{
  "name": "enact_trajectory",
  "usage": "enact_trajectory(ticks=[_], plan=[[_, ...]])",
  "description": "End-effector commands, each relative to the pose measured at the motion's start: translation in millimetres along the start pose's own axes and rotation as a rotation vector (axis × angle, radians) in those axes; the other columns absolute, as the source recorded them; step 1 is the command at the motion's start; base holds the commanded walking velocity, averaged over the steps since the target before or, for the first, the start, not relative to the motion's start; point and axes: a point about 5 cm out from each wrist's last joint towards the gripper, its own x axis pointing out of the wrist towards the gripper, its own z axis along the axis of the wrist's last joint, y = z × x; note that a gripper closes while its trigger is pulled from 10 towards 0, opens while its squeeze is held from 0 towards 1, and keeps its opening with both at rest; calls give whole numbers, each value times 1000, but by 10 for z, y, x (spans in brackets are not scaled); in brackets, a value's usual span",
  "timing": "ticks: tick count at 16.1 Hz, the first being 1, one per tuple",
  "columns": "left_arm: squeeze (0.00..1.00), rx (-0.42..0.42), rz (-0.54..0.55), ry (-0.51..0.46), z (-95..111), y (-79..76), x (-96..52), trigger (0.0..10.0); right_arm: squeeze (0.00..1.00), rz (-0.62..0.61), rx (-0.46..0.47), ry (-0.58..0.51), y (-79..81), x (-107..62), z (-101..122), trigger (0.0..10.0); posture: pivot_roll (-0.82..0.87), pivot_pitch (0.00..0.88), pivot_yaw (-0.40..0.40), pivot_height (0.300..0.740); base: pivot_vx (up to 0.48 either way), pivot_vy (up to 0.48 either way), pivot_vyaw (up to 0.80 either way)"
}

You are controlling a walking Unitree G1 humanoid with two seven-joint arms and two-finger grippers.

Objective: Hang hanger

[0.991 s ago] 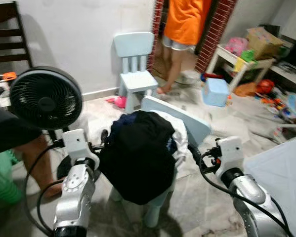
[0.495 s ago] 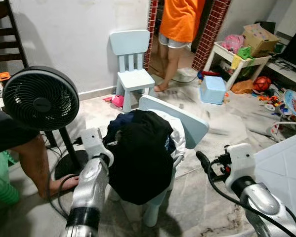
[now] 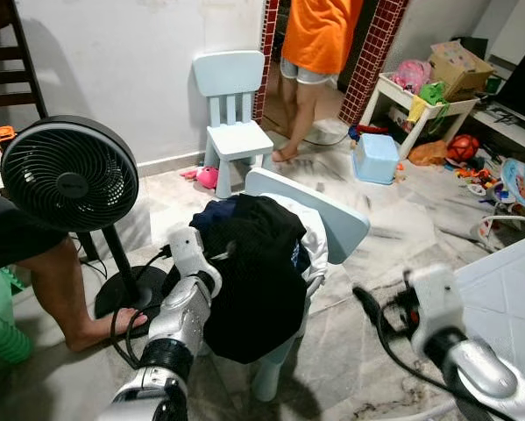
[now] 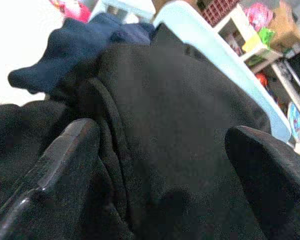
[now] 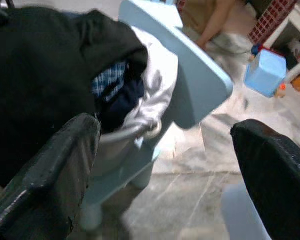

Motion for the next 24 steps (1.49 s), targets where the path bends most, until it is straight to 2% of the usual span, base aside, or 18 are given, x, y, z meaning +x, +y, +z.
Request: enact_trajectory(ticks=[1, 2, 3, 6, 10, 14, 20, 22, 24], plan=[[0, -4, -11, 15, -22, -17, 16, 3804, 0, 8, -10, 6, -20, -49, 25, 10000, -276, 59, -104, 740, 0, 0, 0], [0, -9, -4, 22, -28, 0, 20, 3569, 0, 7, -10, 15, -33, -78, 10, 10000, -281, 61, -104, 740, 0, 0, 0], [0, -23, 1, 33, -31, 14, 32, 0, 0, 1, -14, 24, -51, -115, 6, 10000, -290, 65, -103, 740, 0, 0, 0], [0, -34, 1, 51, -45, -2, 54, 0, 0, 12, -34, 28, -40, -133, 23, 10000, -300, 59, -104, 740, 0, 0, 0], [0, -2, -4, 48, -17, 8, 64, 0, 0, 19, -44, 14, -27, -74, 63, 10000, -290, 44, -109, 740, 0, 0, 0], [0, 119, -16, 5, 53, 43, 59, 0, 0, 17, -45, 3, -16, -34, 78, 10000, -285, 31, -112, 740, 0, 0, 0], [0, 139, -33, -54, 109, 34, 52, 0, 0, 23, -42, -2, 6, 16, 77, 10000, -274, 21, -109, 740, 0, 0, 0], [0, 199, -33, -74, 134, 64, 38, 0, 0, 26, -39, -6, 20, 34, 76, 10000, -267, 16, -109, 740, 0, 0, 0], [0, 294, -59, -102, 191, 56, 32, 0, 0, 25, -37, -10, 26, 58, 76, 10000, -256, 12, -106, 740, 0, 0, 0]])
